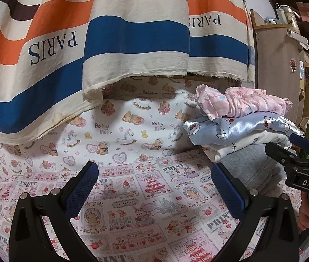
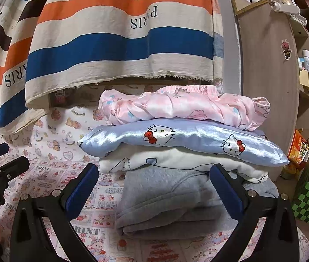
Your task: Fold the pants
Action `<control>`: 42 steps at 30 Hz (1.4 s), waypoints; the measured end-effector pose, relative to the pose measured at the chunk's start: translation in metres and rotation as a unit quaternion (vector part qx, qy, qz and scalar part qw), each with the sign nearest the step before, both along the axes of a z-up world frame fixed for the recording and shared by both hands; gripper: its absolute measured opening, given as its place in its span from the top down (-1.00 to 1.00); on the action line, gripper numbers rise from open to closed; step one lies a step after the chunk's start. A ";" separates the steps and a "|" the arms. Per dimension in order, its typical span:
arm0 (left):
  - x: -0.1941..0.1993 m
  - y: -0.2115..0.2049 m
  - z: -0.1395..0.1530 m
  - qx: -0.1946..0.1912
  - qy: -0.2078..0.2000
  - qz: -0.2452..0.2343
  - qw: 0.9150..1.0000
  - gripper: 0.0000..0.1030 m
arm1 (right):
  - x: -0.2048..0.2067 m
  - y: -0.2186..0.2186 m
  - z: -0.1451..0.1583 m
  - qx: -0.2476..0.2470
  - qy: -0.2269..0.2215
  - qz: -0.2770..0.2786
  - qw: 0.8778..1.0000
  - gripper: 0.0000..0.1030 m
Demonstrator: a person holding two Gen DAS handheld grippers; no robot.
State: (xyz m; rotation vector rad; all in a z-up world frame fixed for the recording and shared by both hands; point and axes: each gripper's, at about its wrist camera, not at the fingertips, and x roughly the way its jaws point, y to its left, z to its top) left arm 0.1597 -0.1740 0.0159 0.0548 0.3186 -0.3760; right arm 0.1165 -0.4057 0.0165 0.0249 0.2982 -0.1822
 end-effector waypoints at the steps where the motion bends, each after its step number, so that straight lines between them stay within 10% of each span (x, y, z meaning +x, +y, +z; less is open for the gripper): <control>1: 0.000 0.000 0.000 0.000 0.000 0.000 1.000 -0.99 | 0.000 0.000 0.000 0.000 0.000 0.000 1.000 -0.99; 42: -0.002 -0.002 0.000 0.003 -0.006 0.001 1.000 -0.99 | 0.001 0.003 0.000 0.000 0.003 0.004 1.000 -0.99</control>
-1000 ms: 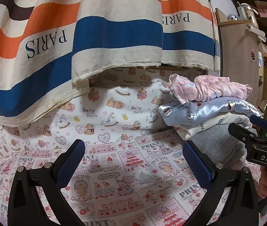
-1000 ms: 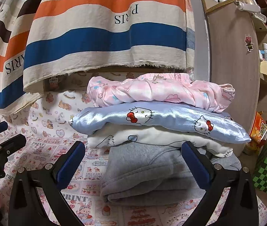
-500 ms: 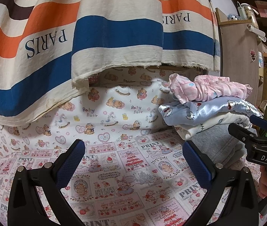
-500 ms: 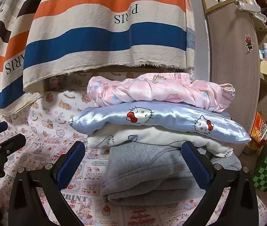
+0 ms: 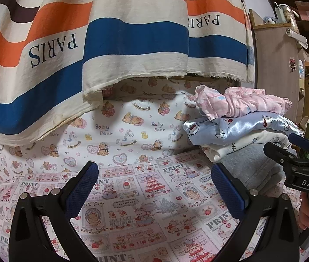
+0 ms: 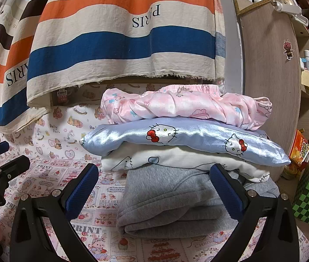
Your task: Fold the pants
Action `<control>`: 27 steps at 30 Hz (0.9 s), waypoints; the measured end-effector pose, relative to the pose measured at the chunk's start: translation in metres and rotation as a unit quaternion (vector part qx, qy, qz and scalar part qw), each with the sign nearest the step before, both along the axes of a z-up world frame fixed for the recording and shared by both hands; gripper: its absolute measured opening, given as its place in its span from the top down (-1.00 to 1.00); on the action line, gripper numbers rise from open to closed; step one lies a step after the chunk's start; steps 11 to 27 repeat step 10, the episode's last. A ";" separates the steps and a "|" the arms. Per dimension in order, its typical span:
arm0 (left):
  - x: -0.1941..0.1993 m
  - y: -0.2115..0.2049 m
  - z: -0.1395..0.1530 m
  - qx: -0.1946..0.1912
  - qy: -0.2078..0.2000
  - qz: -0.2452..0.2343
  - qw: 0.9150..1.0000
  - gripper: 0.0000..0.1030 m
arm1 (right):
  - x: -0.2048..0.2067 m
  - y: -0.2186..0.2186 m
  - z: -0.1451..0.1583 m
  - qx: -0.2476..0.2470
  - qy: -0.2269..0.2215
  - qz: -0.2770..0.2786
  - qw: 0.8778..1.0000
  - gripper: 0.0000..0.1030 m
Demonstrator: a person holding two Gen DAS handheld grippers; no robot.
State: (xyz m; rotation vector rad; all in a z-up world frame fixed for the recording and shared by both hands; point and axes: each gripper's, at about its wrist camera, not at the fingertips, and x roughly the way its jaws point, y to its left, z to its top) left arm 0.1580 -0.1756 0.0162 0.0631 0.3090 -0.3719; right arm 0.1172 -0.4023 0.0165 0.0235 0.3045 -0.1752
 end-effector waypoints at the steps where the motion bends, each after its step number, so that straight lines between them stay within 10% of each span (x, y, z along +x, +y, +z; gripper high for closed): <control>1: 0.000 0.000 0.000 0.000 0.000 0.000 1.000 -0.99 | 0.000 0.000 0.000 0.000 0.000 0.000 1.000 -0.99; 27: -0.002 0.002 0.000 -0.003 -0.001 0.002 1.000 -0.99 | 0.000 0.001 0.000 0.000 0.000 0.000 1.000 -0.99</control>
